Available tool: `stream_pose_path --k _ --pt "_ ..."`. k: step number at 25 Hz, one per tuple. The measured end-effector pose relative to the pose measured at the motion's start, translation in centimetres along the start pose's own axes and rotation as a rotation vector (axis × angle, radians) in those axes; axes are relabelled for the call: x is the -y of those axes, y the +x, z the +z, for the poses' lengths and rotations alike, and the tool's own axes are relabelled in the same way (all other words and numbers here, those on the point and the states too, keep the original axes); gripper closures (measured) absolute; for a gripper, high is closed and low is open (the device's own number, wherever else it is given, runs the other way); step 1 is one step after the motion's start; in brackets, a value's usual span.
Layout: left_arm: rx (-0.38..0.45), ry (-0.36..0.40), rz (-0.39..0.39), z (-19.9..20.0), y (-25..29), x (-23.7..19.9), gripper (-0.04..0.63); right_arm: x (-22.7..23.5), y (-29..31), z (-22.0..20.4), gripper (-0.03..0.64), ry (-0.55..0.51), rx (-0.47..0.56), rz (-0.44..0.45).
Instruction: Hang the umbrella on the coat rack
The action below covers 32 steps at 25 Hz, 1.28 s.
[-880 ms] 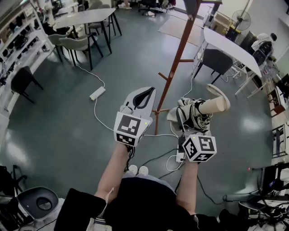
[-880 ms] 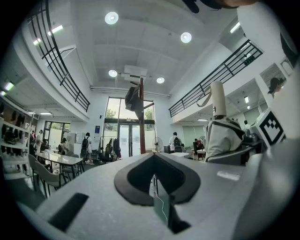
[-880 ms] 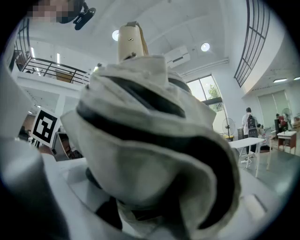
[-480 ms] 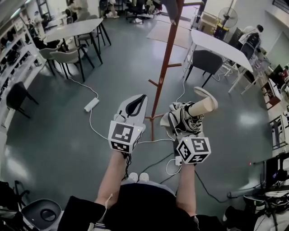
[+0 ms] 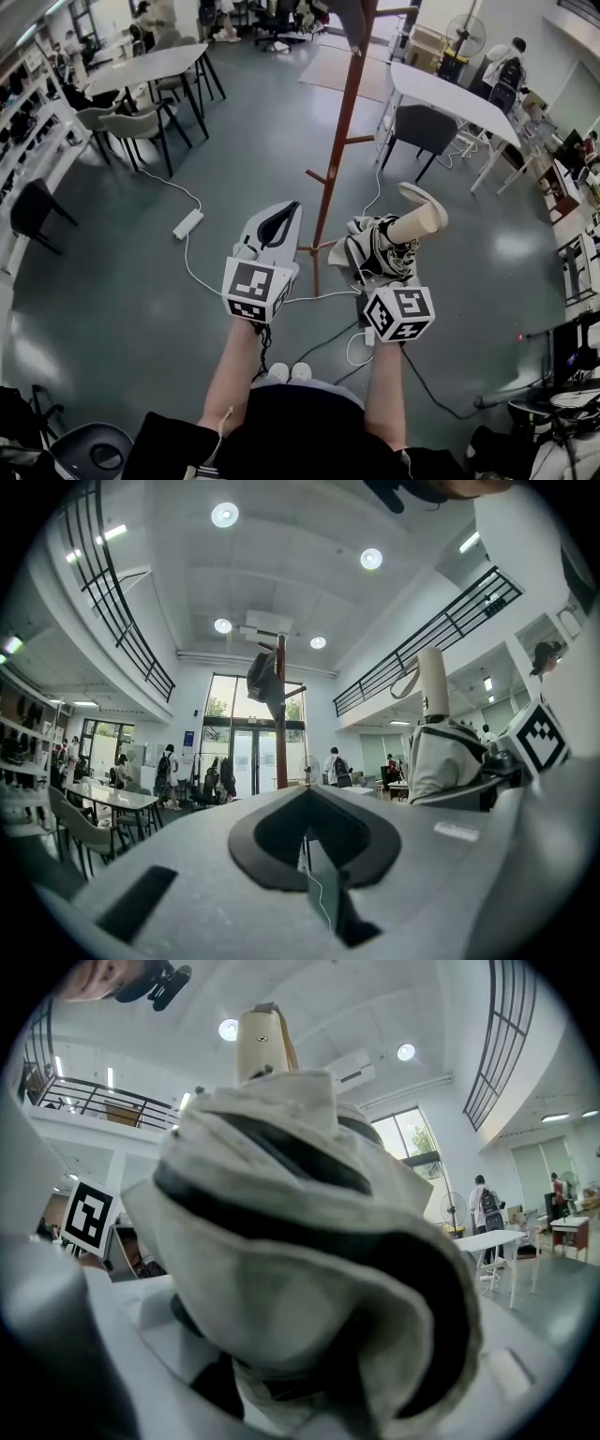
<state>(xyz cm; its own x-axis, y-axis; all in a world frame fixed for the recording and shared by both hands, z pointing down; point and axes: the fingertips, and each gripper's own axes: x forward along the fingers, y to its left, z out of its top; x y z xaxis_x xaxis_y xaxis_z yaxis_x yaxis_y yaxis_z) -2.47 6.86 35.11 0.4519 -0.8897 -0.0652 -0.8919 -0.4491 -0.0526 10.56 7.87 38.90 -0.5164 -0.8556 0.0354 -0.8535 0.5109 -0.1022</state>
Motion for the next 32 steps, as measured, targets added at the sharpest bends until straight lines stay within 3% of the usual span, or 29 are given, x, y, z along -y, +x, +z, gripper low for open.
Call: stream_pose_path --k 19,32 --pt "0.0 -0.012 -0.045 -0.7 -1.7 -2.6 0.591 -2.1 1.0 -1.0 0.27 0.022 -0.003 -0.046" --pt "-0.02 -0.033 -0.087 -2.9 0.6 -2.8 0.591 -1.1 2.2 -1.9 0.27 -0.008 -0.025 -0.062"
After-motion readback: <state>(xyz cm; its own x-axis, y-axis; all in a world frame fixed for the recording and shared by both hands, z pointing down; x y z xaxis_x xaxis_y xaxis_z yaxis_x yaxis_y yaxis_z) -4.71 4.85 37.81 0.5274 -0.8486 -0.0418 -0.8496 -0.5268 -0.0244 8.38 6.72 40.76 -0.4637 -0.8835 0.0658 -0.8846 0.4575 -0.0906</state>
